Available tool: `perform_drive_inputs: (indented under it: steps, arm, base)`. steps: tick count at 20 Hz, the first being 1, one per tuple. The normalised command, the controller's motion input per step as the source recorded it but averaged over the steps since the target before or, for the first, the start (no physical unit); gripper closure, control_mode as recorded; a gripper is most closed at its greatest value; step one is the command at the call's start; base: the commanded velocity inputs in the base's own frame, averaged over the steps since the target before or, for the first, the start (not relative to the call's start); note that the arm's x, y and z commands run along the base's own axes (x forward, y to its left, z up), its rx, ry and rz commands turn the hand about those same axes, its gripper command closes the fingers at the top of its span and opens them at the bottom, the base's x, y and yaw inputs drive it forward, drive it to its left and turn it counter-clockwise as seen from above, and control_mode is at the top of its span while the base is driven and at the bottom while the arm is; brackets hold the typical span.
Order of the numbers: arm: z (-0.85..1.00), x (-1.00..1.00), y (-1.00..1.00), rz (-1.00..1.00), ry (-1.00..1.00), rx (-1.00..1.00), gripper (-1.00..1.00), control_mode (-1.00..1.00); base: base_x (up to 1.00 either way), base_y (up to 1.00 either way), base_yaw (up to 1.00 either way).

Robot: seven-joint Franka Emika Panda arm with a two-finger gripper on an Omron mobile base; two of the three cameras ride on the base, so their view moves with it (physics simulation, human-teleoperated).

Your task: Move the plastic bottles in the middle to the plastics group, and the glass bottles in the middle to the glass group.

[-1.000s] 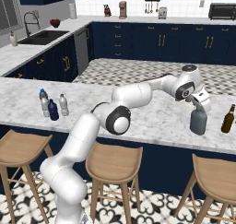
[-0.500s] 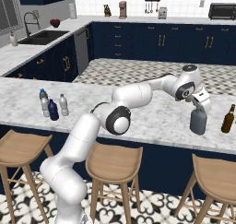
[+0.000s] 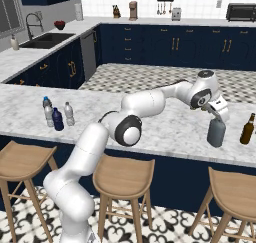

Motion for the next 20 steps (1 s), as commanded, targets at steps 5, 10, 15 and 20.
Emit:
perform_drive_inputs:
  steps: [5, 10, 15, 20]
  arm:
    - [0.00, -0.09, 0.00, 0.00, 0.00, 0.00, -1.00, -1.00]
    - [0.00, -0.84, 0.66, 0.00, -0.01, -0.03, -1.00, -1.00]
    - [0.00, -1.00, 1.00, 0.08, 0.00, -0.09, -1.00, -1.00]
    - [0.00, -0.79, 1.00, 0.23, 0.00, -0.14, -1.00, -1.00]
  base:
    - [0.00, 0.00, 0.00]
    - [0.00, 0.00, 0.00]
    - [0.00, 0.00, 0.00]
    - [0.00, 0.00, 0.00]
